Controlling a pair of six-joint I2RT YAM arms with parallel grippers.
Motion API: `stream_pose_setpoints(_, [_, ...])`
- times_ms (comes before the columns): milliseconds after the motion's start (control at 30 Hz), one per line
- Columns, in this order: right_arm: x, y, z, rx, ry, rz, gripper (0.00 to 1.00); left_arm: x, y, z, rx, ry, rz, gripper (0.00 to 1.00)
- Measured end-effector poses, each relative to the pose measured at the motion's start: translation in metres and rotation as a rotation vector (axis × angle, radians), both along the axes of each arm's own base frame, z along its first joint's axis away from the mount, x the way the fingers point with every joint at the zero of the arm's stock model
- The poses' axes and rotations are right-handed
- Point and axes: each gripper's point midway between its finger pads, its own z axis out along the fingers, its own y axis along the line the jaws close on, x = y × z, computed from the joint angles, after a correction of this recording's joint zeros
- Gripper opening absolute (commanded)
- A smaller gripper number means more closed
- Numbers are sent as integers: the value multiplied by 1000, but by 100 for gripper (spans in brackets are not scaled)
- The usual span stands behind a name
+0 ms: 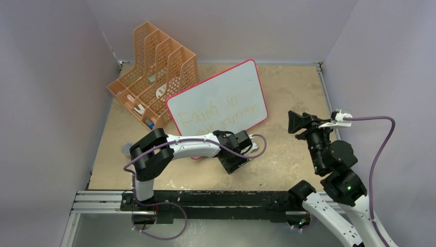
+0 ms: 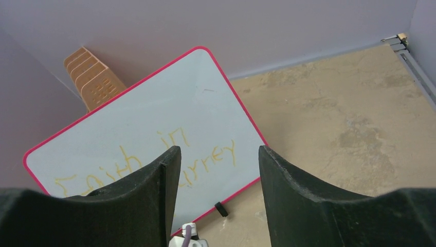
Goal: Write a sentence on the whiteboard
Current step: Place the whiteboard marker at the center of the board, then reset both arms
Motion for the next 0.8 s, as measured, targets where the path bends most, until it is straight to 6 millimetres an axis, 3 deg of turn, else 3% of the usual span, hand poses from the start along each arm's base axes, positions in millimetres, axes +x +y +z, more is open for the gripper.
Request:
stream_pose_setpoints(67, [0, -1, 0, -1, 0, -5, 64, 1, 2, 7, -2, -13, 9, 56])
stream_pose_setpoints(167, [0, -2, 0, -2, 0, -13, 67, 9, -1, 34, -44, -60, 25, 63])
stream_pose_setpoints(367, [1, -9, 0, -13, -1, -46, 81, 46, -4, 135, -282, -202, 126, 73])
stream_pose_setpoints(533, [0, -17, 1, -12, -9, -85, 88, 88, 43, 221, -445, -388, 312, 85])
stream_pose_setpoints(633, [-3, -23, 4, -2, -22, -105, 89, 96, 76, 265, -528, -495, 411, 92])
stream_pose_setpoints(800, [-4, -29, -2, -1, -23, -133, 90, 103, 140, 303, -598, -630, 576, 99])
